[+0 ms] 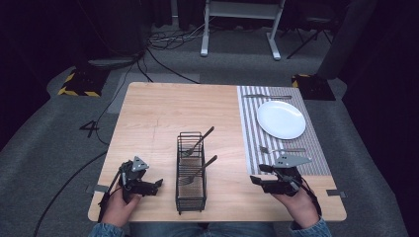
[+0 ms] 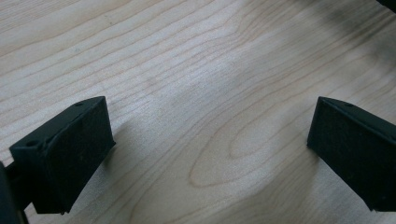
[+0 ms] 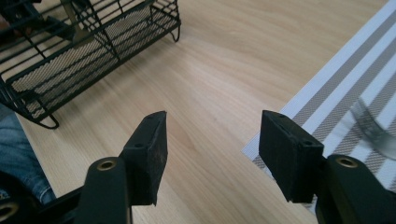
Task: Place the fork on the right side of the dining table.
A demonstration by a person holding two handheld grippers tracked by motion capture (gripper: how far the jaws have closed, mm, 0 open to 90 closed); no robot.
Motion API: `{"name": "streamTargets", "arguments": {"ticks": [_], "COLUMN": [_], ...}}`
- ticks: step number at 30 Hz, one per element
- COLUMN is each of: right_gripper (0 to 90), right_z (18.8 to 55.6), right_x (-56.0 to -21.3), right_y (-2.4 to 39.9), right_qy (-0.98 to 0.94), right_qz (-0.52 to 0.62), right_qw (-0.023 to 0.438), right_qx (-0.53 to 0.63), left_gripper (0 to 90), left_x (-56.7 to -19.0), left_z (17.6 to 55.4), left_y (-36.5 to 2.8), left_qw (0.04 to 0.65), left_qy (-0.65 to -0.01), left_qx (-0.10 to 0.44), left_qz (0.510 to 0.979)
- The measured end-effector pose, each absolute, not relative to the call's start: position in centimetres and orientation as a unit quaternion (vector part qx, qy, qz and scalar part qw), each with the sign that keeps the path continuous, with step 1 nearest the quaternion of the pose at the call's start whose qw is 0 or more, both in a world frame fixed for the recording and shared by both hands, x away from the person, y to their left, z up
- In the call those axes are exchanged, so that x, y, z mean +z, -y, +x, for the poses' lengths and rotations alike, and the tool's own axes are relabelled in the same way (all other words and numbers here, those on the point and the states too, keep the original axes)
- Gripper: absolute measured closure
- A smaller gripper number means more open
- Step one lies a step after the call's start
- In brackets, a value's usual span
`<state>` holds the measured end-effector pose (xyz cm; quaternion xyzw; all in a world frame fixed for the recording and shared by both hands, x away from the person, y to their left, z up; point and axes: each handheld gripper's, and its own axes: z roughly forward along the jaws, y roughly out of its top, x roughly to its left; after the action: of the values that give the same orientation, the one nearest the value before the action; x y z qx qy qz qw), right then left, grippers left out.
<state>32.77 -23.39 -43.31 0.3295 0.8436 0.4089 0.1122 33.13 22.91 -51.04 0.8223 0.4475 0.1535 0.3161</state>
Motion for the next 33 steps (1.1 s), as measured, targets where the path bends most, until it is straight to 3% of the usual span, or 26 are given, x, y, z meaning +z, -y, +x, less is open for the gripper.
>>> {"name": "streamTargets", "arguments": {"ticks": [9,33], "right_gripper": [41.5,40.4], "right_z": [32.5,31.7], "right_x": [-46.6,-50.3], "right_y": [22.4,20.8], "right_qy": [-0.849,-0.868], "right_qz": [0.331,0.294], "right_qw": [0.094,0.146], "right_qx": [0.4,0.371], "left_gripper": [0.2,0.3], "left_x": [-51.0,-51.0], "left_z": [33.1,33.1], "left_y": [-22.9,-22.9], "left_qw": [0.316,0.316], "left_qy": [-0.448,-0.447], "left_qx": [0.153,0.154], "left_qz": [0.822,0.822]}}
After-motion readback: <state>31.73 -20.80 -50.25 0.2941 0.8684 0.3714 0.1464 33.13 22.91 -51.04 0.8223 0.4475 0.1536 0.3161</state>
